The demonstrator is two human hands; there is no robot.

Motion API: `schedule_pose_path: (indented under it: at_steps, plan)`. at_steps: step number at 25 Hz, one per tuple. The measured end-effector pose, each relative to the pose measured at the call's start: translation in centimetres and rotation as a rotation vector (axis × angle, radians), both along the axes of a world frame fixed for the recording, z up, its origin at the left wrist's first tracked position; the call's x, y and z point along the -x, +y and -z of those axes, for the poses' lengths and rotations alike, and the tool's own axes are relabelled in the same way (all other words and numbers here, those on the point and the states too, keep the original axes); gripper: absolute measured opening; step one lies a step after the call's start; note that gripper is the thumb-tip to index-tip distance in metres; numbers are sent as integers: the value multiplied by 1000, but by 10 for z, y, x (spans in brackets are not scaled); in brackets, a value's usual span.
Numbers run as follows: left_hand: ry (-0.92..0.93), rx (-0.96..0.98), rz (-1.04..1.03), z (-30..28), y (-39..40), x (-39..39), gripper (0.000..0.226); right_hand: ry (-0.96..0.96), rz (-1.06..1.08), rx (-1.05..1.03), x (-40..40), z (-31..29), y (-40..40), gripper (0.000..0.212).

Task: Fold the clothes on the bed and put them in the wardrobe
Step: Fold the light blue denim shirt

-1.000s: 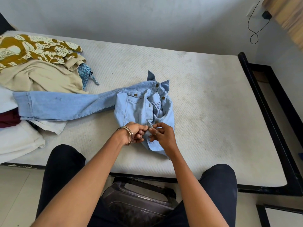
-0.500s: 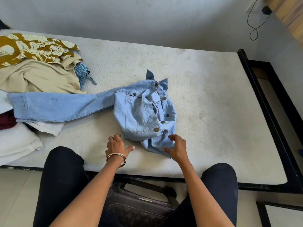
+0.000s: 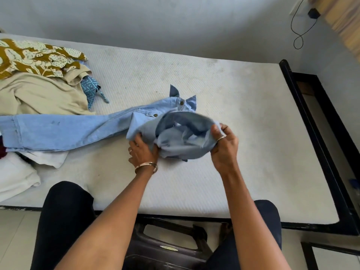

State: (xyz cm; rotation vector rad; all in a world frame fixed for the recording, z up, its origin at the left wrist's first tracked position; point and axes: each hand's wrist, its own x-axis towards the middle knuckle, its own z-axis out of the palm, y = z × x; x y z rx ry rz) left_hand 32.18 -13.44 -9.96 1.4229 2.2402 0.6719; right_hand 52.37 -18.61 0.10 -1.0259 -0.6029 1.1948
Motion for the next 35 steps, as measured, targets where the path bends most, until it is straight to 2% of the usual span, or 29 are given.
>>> schedule_pose_path:
  at_steps: [2,4,6,7,8,10,11,12,14,16,18,20,22,24,25,26,27,28,30,32,33,34,35]
  plan:
    - [-101,-150,-8,-11,22,17,33,175,-53,-79,-10,-25,7,29]
    - [-324,-191,-111,-13,38,35,11,163,-72,-120,-13,-38,6,29]
    - [-602,-83,-162,-18,37,38,5,117,-17,-94,-8,-42,3,20]
    - [-646,-40,-91,-21,30,36,12,113,4,-76,-4,-43,2,14]
    - [-620,-4,46,-22,18,31,33,112,2,-61,0,-44,1,12]
    - [-453,63,352,-8,-6,19,95,63,-62,-51,12,-53,-1,17]
    - [-344,108,406,-4,-16,12,114,18,-103,-76,17,-58,-1,19]
    - [-257,121,385,0,-24,6,120,-25,-146,-124,22,-66,-1,20]
    - [-202,111,163,-7,-28,-2,105,-76,-209,-234,26,-82,3,21]
    - [-257,89,-105,-22,-21,1,80,-115,-214,-303,28,-93,7,20]
    - [-332,33,-239,-33,-11,17,58,-193,-169,-327,27,-96,12,16]
    - [-381,-55,-284,-40,5,38,38,-295,-24,-311,23,-94,19,16]
    - [-463,-160,-344,-48,17,57,33,-444,203,-264,15,-90,24,21]
    - [-410,-257,-276,-53,22,71,31,-825,450,-186,5,-76,22,21]
    - [-320,-299,-133,-52,20,79,26,-1043,517,-101,-1,-63,17,22]
    - [-226,-306,48,-46,14,87,24,-1228,495,55,-11,-44,9,23]
    - [-151,-245,209,-37,3,97,28,-1366,378,277,-22,-22,-2,22]
    - [-101,-113,285,-27,-8,108,29,-1476,175,533,-34,-1,-17,23]
    - [23,310,299,-5,-29,135,27,-1613,-394,964,-53,28,-48,26]
    - [151,822,497,-2,-47,152,30,-1726,-825,1097,-66,40,-67,14]
    - [120,991,531,-8,-48,154,28,-1698,-919,1122,-68,38,-66,11]
    - [35,1073,499,-21,-44,150,21,-1598,-900,1140,-68,39,-59,10]
    - [-75,1041,406,-33,-33,143,14,-1418,-802,1146,-64,41,-45,8]
